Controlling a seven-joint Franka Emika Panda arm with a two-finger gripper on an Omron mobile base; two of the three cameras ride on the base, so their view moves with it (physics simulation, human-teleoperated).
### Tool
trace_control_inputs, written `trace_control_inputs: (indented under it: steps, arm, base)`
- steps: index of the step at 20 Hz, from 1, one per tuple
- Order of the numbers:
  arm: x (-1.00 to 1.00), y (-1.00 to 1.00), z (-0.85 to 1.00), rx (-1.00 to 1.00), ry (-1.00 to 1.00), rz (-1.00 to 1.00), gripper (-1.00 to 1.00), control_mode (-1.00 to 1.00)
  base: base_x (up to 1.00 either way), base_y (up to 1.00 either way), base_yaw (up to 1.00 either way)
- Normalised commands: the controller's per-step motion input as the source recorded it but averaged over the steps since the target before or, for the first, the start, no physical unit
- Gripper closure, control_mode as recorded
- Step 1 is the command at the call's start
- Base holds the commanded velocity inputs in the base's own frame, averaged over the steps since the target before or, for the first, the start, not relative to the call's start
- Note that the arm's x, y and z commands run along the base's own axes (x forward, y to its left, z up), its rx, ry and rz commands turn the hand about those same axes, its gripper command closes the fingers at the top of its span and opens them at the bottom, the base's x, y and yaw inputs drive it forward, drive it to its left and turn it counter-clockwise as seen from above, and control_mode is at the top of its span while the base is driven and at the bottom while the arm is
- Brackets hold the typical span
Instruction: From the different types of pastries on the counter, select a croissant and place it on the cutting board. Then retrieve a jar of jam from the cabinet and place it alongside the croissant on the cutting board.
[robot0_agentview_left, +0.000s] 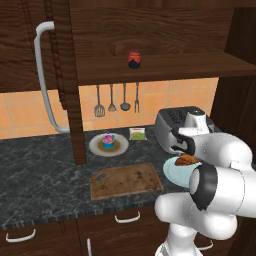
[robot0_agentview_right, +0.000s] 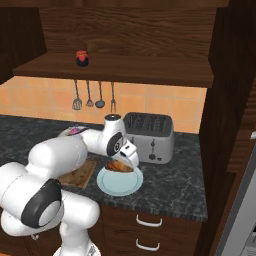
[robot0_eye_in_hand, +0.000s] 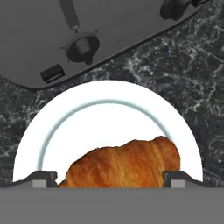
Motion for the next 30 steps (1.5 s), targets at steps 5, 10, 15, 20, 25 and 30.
trace_control_inputs:
  steps: [5,10,15,20,25,30]
  arm:
    - [-0.02,0.42,0.04,0.01,-0.08,0.01,1.0,-1.0]
    - [-0.38,1.0,0.66,-0.11,-0.41,0.04,1.0,-1.0]
    - [-0.17,0.38,0.16,-0.05,-0.13,0.0,1.0,-1.0]
    - [0.0,0.97,0.01,0.06,-0.09,0.04,1.0,-1.0]
    - [0.05,0.57,0.02,0.0,-0.02,0.03,1.0,-1.0]
    - [0.0,1.0,0.0,-0.02,0.0,0.07,1.0,-1.0]
  base:
    - [0.0,0.0,0.0]
    - [0.0,0.0,0.0]
    - [0.0,0.0,0.0]
    - [0.0,0.0,0.0]
    - [0.0,0.0,0.0]
    - [0.0,0.0,0.0]
